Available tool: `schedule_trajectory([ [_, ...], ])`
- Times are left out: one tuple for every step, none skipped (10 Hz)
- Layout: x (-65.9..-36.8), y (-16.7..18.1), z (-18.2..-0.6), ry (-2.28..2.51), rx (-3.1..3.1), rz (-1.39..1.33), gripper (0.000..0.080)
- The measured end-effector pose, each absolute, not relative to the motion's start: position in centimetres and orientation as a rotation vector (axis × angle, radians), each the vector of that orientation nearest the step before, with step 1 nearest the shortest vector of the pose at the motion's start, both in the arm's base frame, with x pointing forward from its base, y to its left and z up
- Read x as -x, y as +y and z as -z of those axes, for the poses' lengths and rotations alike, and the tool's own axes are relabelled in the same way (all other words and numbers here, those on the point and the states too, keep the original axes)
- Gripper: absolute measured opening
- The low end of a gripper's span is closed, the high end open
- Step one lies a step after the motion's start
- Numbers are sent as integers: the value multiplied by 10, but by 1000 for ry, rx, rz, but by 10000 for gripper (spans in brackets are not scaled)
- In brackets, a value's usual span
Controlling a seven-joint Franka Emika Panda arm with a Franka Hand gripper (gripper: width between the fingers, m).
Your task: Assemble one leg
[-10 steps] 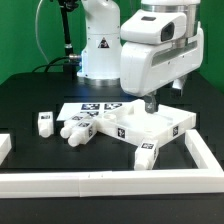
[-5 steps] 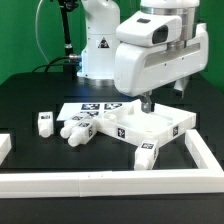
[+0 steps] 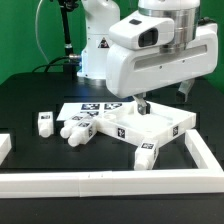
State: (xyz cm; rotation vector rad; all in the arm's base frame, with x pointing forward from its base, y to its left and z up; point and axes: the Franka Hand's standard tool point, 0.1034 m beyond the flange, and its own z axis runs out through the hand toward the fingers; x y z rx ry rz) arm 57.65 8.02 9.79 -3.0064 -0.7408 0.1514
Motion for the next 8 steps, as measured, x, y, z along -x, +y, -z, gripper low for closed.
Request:
schedule_trajectory([
  [-577,78,-98,-717,3014,-152,650],
  [-580,72,-98,-616,3044,-151,650],
  [-583,72,-95,-500,3068,-150,650],
  [-586,75,-88,-294,3088,-145,650],
  [-588,73,-76,-135,3058,-185,650],
  [-596,64,-71,-90,3016,-222,650],
  [-600,64,-73,-99,3024,-199,650],
  [-598,68,-73,-106,3020,-201,650],
])
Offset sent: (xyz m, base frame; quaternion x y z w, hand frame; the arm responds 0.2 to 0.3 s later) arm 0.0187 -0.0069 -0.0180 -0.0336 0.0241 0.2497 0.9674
